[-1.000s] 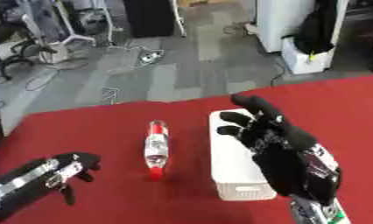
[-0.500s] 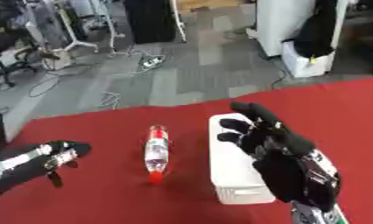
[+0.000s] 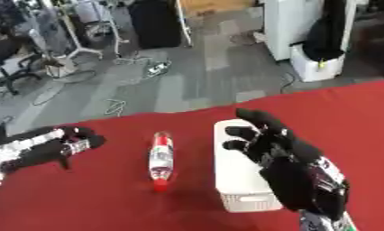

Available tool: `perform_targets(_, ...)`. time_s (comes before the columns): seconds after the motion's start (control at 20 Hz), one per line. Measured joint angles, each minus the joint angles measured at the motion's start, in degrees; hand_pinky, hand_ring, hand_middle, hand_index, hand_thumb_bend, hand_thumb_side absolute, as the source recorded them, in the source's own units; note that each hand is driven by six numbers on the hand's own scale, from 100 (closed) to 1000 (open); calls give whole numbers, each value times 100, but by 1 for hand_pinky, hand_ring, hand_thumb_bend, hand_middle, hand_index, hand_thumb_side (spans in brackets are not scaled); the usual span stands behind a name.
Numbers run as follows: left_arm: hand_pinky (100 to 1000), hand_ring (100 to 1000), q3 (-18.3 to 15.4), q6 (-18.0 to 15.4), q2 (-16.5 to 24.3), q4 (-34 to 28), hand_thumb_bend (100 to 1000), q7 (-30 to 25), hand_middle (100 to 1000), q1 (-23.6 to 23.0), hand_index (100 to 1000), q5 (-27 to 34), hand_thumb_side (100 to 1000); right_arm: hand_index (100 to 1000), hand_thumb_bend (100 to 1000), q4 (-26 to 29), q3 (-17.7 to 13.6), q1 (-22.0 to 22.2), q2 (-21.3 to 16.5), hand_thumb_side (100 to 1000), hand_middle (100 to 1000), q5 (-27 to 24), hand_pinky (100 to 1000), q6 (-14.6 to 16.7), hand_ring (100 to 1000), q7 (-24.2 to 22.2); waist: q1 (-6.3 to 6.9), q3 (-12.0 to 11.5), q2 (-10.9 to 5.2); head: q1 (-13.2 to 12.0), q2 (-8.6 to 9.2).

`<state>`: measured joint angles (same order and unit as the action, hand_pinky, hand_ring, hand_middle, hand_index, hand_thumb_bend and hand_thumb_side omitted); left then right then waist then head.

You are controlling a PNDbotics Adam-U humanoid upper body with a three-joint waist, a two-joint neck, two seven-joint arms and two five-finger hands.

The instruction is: Pick up objects on the table and place them in the box.

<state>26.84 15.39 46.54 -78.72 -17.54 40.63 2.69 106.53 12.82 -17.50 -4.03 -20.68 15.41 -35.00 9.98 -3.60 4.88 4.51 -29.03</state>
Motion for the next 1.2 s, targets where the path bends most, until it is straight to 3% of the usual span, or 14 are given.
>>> perform_targets(0.5,542,796,-79,-319,-841,1072,426,-135,809,429,916,-546,891,1000,100,1,35,26,-2,1000,981,0,869,-32,916,-32,54,73,-6,10,22)
perform_targets(1.2,519,786,-428,-622,-1394,1911,385,-135,794,747,906,-902,914,1000,100,1,67,54,-36,1000,982,-44,871,-67,918,-70,62,129,-6,-5,48)
